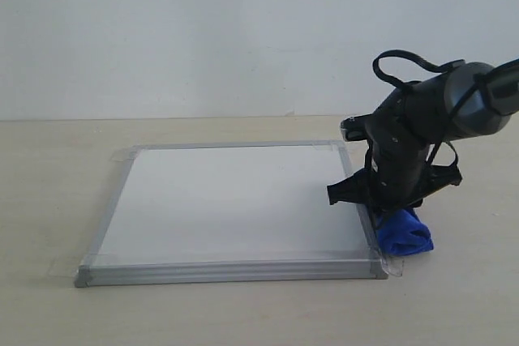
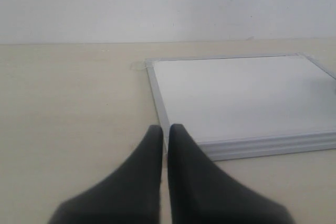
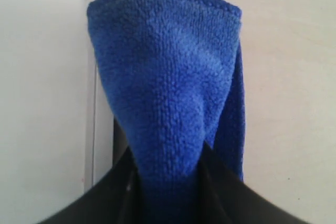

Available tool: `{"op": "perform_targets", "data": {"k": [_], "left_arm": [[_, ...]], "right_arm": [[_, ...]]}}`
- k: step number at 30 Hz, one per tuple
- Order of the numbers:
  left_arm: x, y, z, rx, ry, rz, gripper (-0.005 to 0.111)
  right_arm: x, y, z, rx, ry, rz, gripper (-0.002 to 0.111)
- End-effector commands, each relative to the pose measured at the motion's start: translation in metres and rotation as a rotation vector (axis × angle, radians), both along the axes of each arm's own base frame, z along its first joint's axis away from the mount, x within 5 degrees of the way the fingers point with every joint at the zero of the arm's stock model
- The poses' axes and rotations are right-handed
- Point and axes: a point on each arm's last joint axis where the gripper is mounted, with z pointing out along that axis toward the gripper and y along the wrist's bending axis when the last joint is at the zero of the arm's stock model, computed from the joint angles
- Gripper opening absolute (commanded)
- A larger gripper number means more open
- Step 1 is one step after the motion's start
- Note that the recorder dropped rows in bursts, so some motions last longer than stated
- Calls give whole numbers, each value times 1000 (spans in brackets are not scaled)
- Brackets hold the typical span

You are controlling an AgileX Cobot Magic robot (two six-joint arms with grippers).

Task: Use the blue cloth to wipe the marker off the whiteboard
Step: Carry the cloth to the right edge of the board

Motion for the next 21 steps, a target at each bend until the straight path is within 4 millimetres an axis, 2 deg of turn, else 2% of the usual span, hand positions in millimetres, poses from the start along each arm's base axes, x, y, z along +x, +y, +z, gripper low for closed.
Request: {"op": "perform_targets", "data": {"k": [1, 12, 15, 19, 21], "left_arm": [[0, 0, 0, -4, -8, -4, 4], [0, 0, 0, -4, -8, -4, 4], [0, 0, 0, -4, -8, -4, 4], [0, 0, 0, -4, -8, -4, 4], [0, 0, 0, -4, -8, -4, 4]], "right_arm": [[1, -3, -2, -17, 7, 1, 0], [4, -7, -4, -48, -30, -32, 1], [5, -5, -7, -43, -30, -17, 13], [6, -3, -7, -22, -39, -7, 44], [6, -3, -7, -14, -45, -13, 53]]}}
